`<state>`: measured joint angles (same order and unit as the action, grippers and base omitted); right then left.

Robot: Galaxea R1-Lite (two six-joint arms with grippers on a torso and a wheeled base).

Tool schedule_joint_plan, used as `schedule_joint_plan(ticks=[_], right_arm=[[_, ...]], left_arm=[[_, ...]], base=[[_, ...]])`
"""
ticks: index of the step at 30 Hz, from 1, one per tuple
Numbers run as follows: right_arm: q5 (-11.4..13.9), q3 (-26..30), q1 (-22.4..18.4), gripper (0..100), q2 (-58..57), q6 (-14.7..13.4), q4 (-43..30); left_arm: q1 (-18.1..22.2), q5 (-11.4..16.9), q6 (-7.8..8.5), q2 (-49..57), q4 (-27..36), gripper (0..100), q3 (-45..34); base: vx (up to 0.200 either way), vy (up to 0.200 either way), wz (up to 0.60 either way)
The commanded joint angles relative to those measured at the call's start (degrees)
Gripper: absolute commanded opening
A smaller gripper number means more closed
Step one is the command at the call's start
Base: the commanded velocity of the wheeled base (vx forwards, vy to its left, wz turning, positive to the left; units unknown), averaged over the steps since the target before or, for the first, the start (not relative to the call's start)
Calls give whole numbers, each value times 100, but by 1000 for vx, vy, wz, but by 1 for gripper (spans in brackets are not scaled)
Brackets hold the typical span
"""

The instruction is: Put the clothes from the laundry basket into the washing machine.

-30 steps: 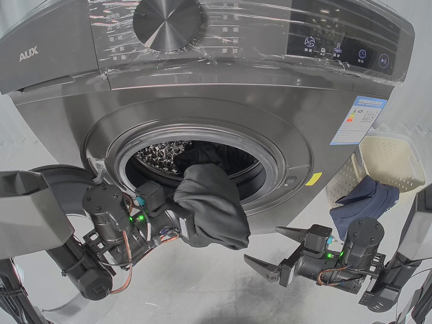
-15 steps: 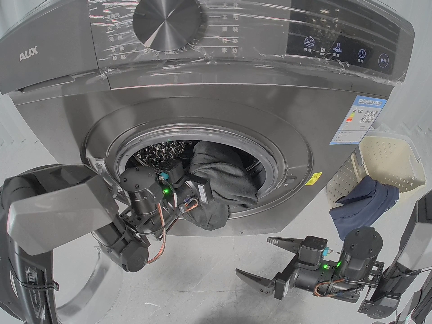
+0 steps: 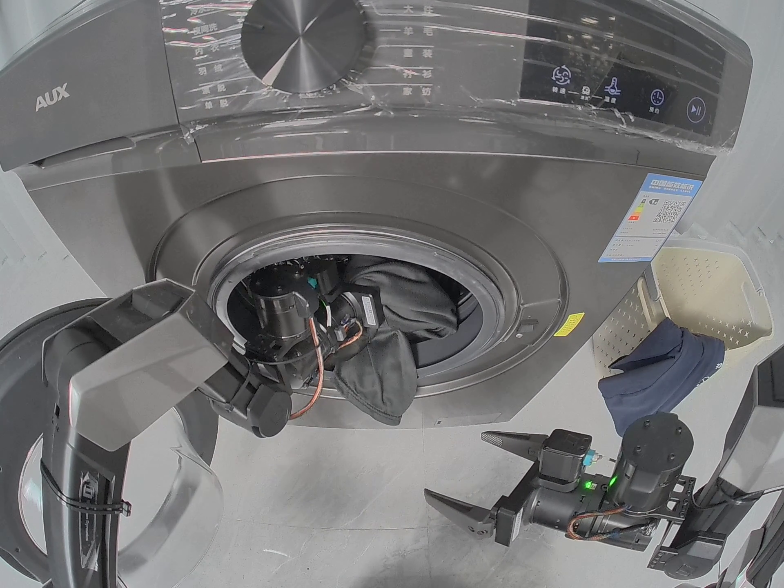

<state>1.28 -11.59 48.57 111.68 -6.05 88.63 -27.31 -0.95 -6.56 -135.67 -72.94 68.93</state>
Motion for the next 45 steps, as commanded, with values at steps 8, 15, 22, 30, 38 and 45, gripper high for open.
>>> schedule_joint_plan(ticks=[8, 15, 22, 30, 38, 45], right_arm=[[4, -1, 4, 100, 29, -2, 6], [4, -10, 4, 100, 29, -2, 6], [4, -10, 4, 100, 29, -2, 6], [4, -10, 4, 100, 38, -2, 6], [4, -18, 12, 100, 47, -2, 6], [13, -36, 12, 100, 47, -2, 6]], left_arm=[[279, -309, -162, -487, 1062, 0, 1826], [243, -388, -311, -452, 1089, 0, 1615], [50, -344, -548, -118, 1502, 100, 1123], [-73, -239, -531, -126, 2047, 100, 780], [-29, -169, -478, -540, 2143, 0, 1009], [76, -388, -522, -874, 2266, 0, 1923]], base=[[0, 0, 0], [0, 0, 0], [0, 0, 0], [0, 0, 0], [0, 0, 0], [0, 0, 0]])
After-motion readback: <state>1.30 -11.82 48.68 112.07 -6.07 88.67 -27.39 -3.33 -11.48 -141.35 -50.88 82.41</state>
